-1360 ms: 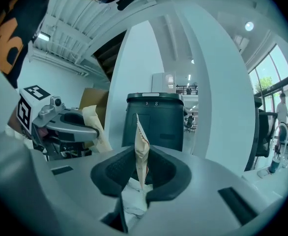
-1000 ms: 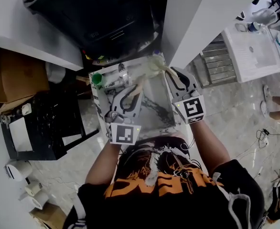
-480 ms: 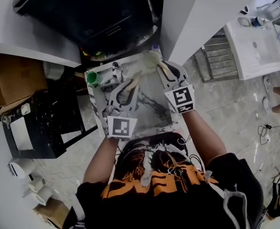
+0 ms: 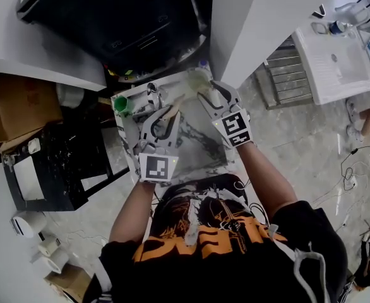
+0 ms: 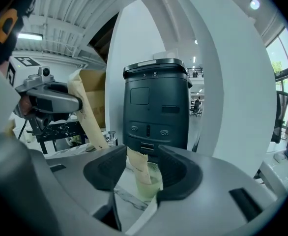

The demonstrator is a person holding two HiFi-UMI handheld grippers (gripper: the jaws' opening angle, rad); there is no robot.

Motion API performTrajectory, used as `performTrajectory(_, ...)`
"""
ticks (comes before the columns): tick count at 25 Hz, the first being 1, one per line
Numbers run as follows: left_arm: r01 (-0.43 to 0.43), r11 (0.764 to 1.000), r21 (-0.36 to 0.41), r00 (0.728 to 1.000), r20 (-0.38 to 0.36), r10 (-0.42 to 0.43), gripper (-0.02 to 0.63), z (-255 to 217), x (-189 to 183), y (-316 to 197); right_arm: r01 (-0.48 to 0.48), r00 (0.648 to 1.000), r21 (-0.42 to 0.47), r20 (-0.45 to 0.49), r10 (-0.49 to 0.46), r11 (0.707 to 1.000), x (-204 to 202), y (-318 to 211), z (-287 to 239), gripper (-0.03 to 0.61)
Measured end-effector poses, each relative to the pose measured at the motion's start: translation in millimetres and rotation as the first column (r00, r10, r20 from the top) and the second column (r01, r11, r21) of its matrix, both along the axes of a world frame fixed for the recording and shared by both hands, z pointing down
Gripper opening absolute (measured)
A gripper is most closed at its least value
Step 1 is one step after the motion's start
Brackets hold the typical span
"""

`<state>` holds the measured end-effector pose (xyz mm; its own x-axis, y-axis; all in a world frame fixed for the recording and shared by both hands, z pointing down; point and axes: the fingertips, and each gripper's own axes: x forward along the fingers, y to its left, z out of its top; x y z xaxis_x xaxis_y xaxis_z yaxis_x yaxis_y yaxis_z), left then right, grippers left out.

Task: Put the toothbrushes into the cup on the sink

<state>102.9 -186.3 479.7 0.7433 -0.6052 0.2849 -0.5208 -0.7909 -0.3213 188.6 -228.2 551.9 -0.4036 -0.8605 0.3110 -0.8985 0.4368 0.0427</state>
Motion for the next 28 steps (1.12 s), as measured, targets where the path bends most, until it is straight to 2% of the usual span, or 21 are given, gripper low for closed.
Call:
performTrajectory(5,0.004,1.0,0.011,1.0,-0.015,-0.004,0.074,-7,-7,5,0.027,1.0,0.04,-0.007,-0.027,0.999,-14,11,-22,0.213)
performTrajectory(9,0.019,0.999,0.041,0.999,-0.042,-0.017,0.074,-15,-15,8,0.092,0.996,0.099,-0.001,-0.093,0.991,-39,26,-62,0.215)
performTrajectory(16,0.085,0.996,0.024,0.993,-0.081,-0.083,0.074,-29,-45,13,0.217,0.972,0.25,0.03,-0.232,0.943,-93,51,-128,0.207)
performTrajectory(20,0.111,0.992,0.059,0.989,-0.109,-0.104,0.074,-46,-64,19,0.227,0.966,0.285,0.058,-0.254,0.931,-114,59,-141,0.179)
performTrajectory(24,0.115,0.985,0.128,0.989,-0.111,-0.101,0.074,-65,-85,24,0.254,0.957,0.301,0.059,-0.284,0.919,-135,65,-147,0.118)
performTrajectory(28,0.14,0.98,0.139,0.984,-0.127,-0.122,0.074,-75,-100,27,0.261,0.952,0.317,0.07,-0.297,0.912,-148,71,-156,0.075)
